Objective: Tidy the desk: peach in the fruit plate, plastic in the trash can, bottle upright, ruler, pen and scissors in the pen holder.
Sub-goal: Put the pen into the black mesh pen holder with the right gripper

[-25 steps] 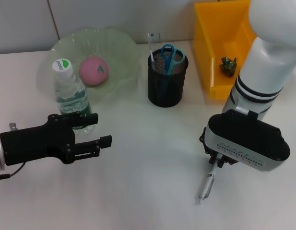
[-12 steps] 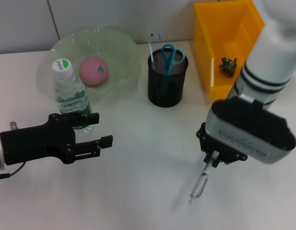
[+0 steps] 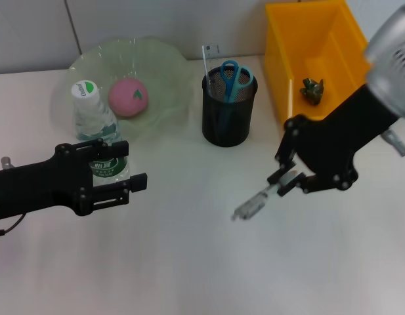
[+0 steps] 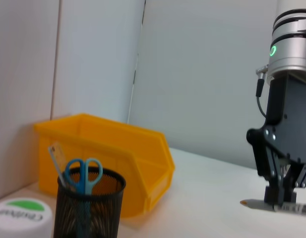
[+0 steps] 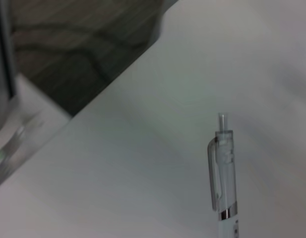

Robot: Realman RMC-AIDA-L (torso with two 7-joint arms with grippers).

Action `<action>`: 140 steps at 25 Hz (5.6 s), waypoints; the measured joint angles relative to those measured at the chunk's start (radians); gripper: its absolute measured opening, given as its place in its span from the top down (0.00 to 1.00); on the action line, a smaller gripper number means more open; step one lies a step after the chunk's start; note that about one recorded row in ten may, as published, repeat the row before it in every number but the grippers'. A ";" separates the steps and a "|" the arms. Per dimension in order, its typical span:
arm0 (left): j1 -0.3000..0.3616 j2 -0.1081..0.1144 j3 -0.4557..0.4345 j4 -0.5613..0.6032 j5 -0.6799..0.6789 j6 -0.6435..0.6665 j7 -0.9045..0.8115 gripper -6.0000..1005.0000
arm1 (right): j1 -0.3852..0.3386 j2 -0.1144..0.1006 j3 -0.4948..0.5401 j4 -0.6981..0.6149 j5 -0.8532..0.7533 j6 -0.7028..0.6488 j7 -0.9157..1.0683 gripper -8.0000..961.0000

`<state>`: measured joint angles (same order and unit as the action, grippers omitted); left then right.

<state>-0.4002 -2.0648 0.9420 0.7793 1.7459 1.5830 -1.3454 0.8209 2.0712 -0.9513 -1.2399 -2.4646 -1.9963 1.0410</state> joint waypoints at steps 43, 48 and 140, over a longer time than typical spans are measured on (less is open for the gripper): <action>-0.010 -0.004 -0.014 -0.087 -0.123 0.117 0.192 0.28 | -0.146 0.002 0.391 0.591 0.704 0.668 0.147 0.86; -0.036 -0.005 -0.011 -0.104 -0.123 0.093 0.241 0.28 | -0.138 0.000 0.391 0.642 0.720 0.689 0.155 0.86; 0.000 0.005 -0.015 -0.154 -0.229 0.080 0.258 0.27 | -0.068 0.013 0.251 0.853 0.756 0.946 0.183 0.70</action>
<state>-0.4006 -2.0601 0.9266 0.6252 1.5171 1.6629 -1.0874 0.7533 2.0842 -0.7007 -0.3865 -1.7083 -1.0507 1.2238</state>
